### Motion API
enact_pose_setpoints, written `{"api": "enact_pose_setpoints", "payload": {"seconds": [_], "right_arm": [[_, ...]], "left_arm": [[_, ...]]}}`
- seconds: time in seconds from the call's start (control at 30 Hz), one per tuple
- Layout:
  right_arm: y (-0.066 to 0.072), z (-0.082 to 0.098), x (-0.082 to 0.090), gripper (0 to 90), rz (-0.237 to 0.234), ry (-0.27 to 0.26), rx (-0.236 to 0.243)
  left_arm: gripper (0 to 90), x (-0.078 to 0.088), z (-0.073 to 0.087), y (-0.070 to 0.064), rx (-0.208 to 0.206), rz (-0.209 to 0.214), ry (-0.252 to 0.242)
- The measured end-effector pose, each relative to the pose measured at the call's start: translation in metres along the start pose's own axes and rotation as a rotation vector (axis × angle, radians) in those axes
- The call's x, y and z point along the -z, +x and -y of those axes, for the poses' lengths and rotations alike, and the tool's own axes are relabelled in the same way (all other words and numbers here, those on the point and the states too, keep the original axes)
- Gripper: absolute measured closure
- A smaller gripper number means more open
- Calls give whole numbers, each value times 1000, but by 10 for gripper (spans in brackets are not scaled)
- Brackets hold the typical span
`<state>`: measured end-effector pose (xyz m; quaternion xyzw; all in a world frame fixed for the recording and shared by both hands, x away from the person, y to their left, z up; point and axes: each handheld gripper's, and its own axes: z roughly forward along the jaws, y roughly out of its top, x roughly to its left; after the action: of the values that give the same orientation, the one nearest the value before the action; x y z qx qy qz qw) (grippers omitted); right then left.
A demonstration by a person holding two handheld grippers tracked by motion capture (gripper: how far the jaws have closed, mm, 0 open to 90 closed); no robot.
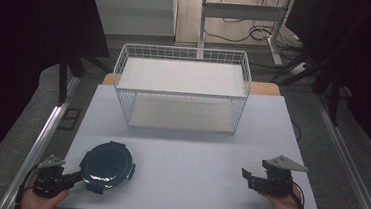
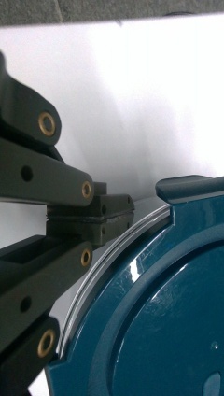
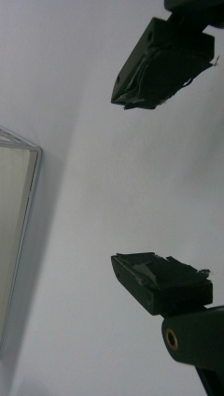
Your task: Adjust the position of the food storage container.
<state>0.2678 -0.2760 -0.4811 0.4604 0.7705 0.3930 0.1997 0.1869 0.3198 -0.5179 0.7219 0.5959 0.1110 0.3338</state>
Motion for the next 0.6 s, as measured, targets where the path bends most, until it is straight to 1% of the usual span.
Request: {"api": "enact_pose_setpoints", "payload": {"seconds": [0.13,0.23,0.27,0.3,0.37,0.43,0.6], "right_arm": [[1,0,0,186,-2,1,2],[0,-1,0,186,-2,0,1],[0,-1,0,186,-2,0,1],[0,-1,0,186,-3,-1,1],[0,-1,0,186,-3,-1,1],[0,-1,0,186,-2,-2,2],[-1,-1,1,186,0,-5,-1]], "left_arm": [[898,-6,-6,-7,-14,10,8],[898,-11,-11,-13,-33,18,18],[898,-11,-11,-13,-33,18,18],[898,-14,-13,-17,-41,24,23],[898,-15,-15,-20,-46,26,24],[898,-20,-19,-26,-60,34,30],[898,-29,-28,-34,-69,27,36]]}}
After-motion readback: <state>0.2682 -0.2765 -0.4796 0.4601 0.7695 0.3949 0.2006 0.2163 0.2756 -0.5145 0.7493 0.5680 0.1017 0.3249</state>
